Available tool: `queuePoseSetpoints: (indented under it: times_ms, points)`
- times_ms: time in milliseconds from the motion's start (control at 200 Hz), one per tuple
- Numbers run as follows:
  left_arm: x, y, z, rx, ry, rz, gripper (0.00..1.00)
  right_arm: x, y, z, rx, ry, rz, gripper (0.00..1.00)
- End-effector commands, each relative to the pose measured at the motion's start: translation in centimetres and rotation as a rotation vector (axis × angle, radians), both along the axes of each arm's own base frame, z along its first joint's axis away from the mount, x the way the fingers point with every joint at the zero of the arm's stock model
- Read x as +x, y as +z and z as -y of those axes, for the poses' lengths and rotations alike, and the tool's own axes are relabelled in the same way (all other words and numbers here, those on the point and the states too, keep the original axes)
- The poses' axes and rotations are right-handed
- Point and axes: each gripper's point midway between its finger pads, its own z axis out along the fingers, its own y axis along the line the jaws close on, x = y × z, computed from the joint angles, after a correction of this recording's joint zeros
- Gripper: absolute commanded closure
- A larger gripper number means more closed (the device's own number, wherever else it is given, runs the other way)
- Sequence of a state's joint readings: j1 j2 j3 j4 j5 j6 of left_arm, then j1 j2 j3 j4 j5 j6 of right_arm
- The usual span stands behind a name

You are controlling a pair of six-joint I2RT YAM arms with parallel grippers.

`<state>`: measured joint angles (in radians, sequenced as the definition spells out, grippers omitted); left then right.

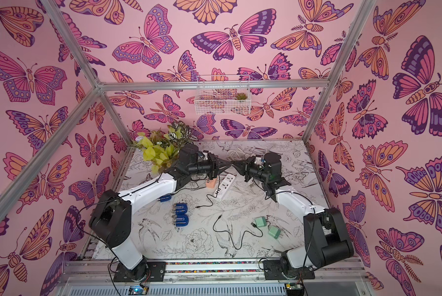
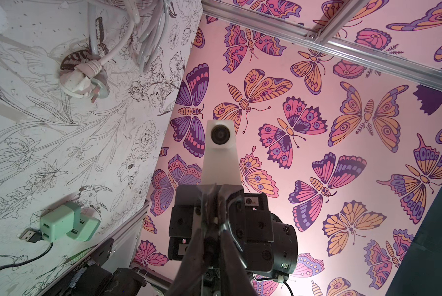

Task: Charge the electric shaver
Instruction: Pick up the charging cable from the center of the board, then pick up the plug from the center of the board.

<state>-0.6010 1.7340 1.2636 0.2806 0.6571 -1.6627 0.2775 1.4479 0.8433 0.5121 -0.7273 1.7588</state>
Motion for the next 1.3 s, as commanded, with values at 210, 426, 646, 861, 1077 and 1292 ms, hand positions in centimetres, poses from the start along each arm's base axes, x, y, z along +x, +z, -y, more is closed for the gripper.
queuePoseSetpoints:
  times_ms: [210,426,646,861,1077,1292]
  points:
    - [-0.4,-0.5,0.2,-0.006,-0.016,0.009,0.98,-0.4,0.0,-0.5,0.013,0.026,-0.001,1.00]
    - [-0.4,-1.0,-0.3,0.007,0.001,0.007,1.00,-0.8,-0.4,-0.2,-0.013,0.023,-0.021,0.94]
    - [-1.1,-2.4,-1.7,0.049,0.045,0.008,1.00,-4.1,-4.2,3.4,-0.274,-0.069,-0.201,0.50]
    - [-2.7,-4.2,-2.9,0.080,0.046,-0.014,1.00,-13.0,-12.2,9.3,-0.632,-0.127,-0.655,0.49]
    - [-3.7,-5.0,-3.5,0.097,0.040,-0.024,1.00,-18.8,-17.7,12.1,-0.727,-0.188,-0.921,0.36]
    - [-4.2,-5.1,-3.8,0.108,0.034,-0.026,1.00,-18.3,-18.4,13.8,-0.747,-0.293,-0.978,0.18]
